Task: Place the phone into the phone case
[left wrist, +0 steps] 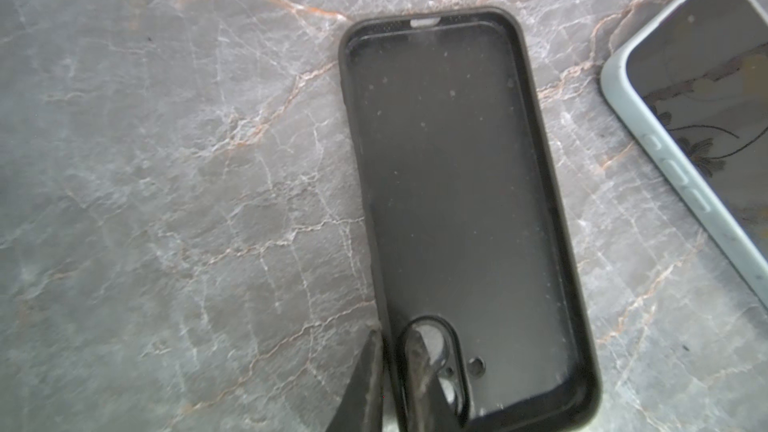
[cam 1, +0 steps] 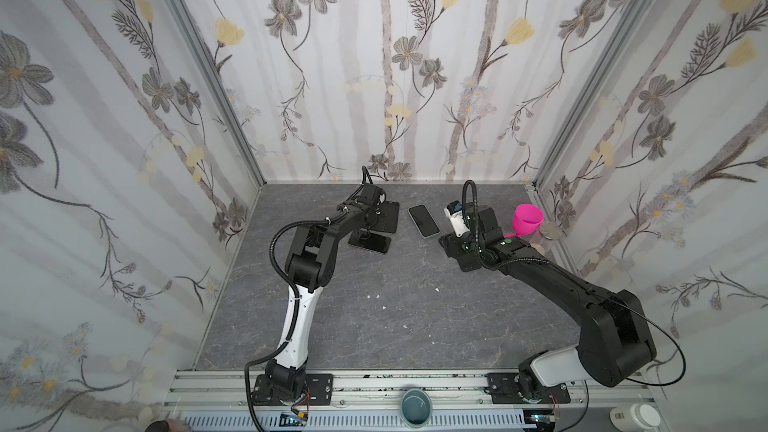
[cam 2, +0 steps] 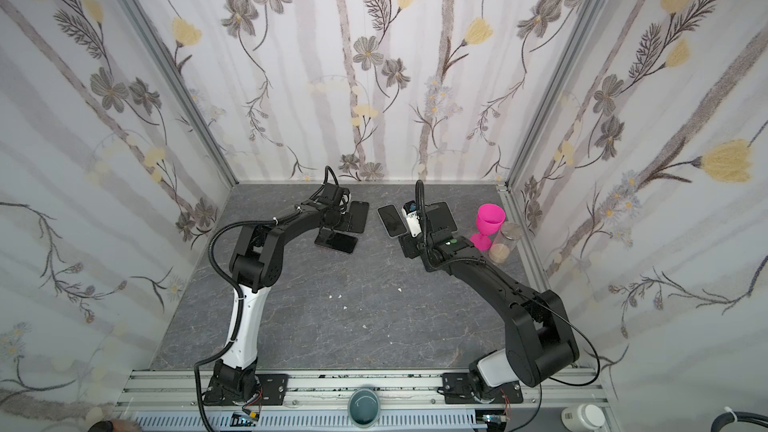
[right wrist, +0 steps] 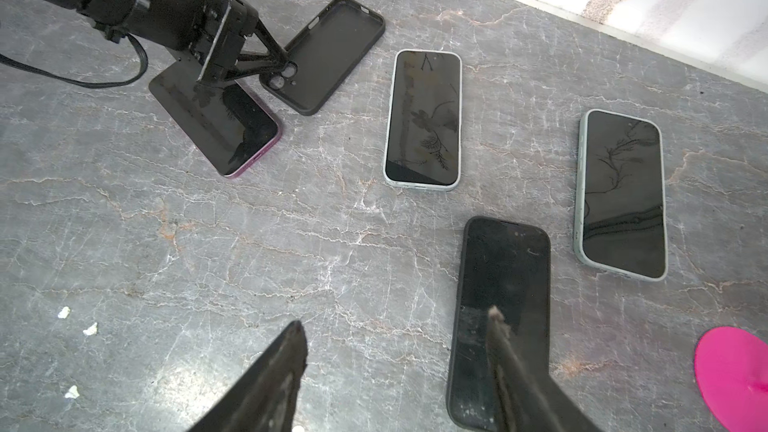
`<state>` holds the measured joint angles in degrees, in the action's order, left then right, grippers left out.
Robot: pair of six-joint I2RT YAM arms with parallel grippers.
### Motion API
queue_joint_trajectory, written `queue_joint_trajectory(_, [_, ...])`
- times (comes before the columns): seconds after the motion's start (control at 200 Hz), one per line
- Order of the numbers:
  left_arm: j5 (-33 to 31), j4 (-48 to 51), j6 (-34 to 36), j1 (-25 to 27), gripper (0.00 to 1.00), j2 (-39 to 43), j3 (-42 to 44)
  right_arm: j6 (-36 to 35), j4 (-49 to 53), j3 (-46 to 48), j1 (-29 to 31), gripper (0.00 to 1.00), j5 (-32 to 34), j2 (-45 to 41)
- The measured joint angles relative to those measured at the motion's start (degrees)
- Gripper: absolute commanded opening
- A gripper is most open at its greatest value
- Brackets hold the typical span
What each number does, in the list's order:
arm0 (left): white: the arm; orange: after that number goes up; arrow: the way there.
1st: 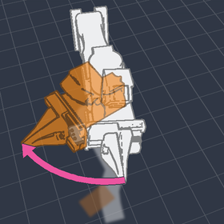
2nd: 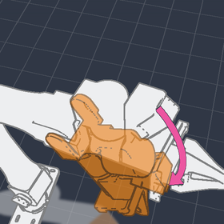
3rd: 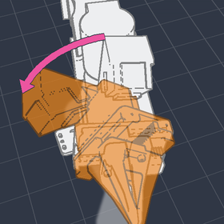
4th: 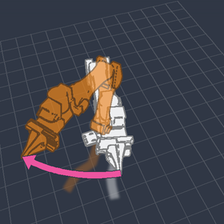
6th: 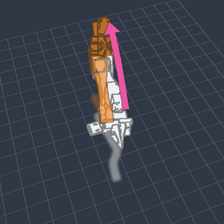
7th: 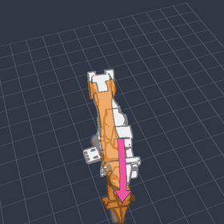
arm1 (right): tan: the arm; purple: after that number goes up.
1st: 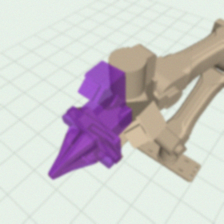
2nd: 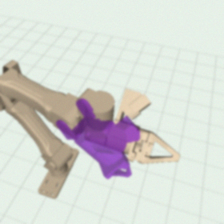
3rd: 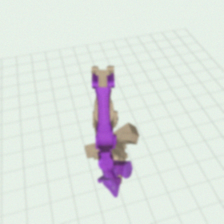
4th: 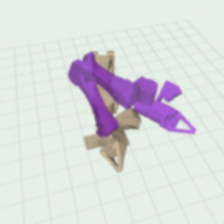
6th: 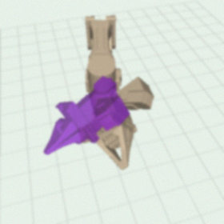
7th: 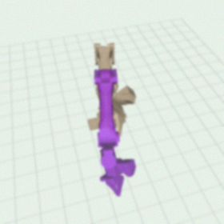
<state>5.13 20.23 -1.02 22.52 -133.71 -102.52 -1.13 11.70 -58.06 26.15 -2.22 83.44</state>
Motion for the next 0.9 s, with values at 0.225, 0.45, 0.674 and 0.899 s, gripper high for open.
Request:
queue_joint_trajectory(0.225, [0.0,-0.2,0.5,0.0,0.00,0.0,0.0,0.0,0.2,-0.7,0.5,0.67,0.0,0.3])
queue_joint_trajectory(0.45, [1.1,-0.2,-1.7,0.0,0.00,0.3,0.0,0.0,0.4,-1.6,0.8,0.67,0.0,0.2])
queue_joint_trajectory(0.674, [6.9,-2.9,-6.9,-0.2,0.00,4.9,4.7,0.0,0.6,-1.8,1.1,0.66,0.2,-1.0])
queue_joint_trajectory(0.899, [10.4,-6.8,-10.1,0.1,0.00,10.8,12.7,0.0,1.1,-1.8,1.5,0.66,1.1,-2.5])
